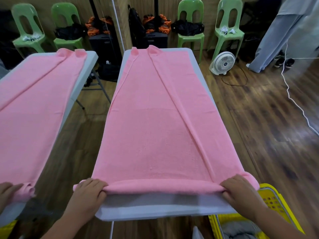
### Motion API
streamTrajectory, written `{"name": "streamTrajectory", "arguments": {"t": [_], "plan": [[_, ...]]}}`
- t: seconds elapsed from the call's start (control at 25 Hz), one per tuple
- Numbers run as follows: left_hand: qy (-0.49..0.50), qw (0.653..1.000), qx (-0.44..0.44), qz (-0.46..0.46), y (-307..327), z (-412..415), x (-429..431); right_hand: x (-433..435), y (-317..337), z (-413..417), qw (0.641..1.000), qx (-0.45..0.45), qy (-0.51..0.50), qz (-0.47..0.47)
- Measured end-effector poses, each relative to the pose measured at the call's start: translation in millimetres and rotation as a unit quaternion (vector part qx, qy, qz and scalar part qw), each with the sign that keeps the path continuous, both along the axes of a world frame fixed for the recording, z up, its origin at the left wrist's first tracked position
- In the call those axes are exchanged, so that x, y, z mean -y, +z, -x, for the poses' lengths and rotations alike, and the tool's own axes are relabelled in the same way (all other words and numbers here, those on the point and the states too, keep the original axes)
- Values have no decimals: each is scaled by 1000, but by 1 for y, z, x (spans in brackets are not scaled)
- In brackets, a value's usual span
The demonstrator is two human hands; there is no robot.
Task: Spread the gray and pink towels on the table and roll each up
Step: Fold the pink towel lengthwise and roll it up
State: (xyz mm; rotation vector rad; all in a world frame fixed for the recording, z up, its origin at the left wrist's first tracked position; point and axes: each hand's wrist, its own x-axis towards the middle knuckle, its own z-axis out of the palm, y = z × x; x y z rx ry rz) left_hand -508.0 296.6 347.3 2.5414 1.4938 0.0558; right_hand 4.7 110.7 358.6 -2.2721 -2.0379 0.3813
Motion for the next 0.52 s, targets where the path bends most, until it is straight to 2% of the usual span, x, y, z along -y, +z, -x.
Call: {"name": "streamTrajectory", "arguments": {"t": [0.12,0.16,0.24,0.32,0.4,0.52], "plan": [[2,999,25,42,13,-9,-14,-16,10,-6,995,-42,-73,53],[17,998,26,49,16,-15,-21,-23,11,-10,992,-60,-102,46],[39,999,29,-24,15,-21,-29,-27,10,-18,994,-1,-102,-26],[7,998,5,-68,9,-21,-20,-16,10,-18,993,49,-56,-87],[-43,998,-25,-42,1,-20,-4,0,7,-6,994,66,-22,-85],[-14,999,-26,-38,-6,-30,-3,0,-10,3,996,67,-56,-31]]}}
